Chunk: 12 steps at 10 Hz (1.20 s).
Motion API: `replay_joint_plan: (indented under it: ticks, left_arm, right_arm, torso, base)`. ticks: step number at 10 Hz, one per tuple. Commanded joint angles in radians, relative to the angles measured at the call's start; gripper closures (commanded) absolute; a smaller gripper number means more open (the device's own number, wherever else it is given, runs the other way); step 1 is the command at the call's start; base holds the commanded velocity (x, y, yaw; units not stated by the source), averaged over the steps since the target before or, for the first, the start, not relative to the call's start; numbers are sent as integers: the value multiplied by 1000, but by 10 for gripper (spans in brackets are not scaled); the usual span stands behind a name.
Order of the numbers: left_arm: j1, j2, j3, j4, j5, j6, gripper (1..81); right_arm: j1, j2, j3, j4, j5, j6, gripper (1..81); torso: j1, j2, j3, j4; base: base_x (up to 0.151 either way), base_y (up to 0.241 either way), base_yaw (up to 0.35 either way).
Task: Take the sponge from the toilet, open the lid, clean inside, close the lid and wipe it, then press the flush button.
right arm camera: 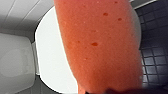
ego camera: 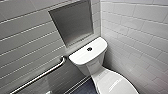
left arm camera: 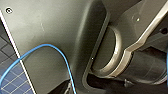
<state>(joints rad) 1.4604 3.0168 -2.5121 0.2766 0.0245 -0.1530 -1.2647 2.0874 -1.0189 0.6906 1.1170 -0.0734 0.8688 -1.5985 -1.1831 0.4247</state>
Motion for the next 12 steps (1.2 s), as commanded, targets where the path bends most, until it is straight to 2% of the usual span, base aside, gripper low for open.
replay_joint_plan:
  ticks: [1, 3, 5, 7, 9, 12]
  left_arm:
    - [11, -15, 1, 7, 74, 10, 10]
    - [12, -15, 0, 6, 74, 10, 10]
    - [12, -13, -1, 4, 74, 10, 10]
    - [12, -13, -1, 3, 74, 9, 10]
    - [11, -13, -1, 1, 74, 9, 10]
    - [12, -13, -1, 0, 74, 9, 10]
  right_arm:
    - [211, -53, 94, 0, -236, -115, 811]
    - [345, -19, -42, 93, -470, -124, 811]
    - [462, 36, -168, 131, -638, -124, 811]
    - [562, 140, -353, 176, -816, -121, 811]
    - [631, 235, -525, 184, -928, -120, 811]
    - [716, 350, -671, 182, -1045, -118, 811]
  torso:
    - [0, 0, 0, 0]
    - [0, 0, 0, 0]
    - [0, 0, 0, 0]
    - [0, 0, 0, 0]
    - [0, 0, 0, 0]
    - [0, 0, 0, 0]
  base:
    - [0, 0, 0]
    - [0, 0, 0]
    - [0, 0, 0]
    - [0, 0, 0]
    - [0, 0, 0]
    - [0, 0, 0]
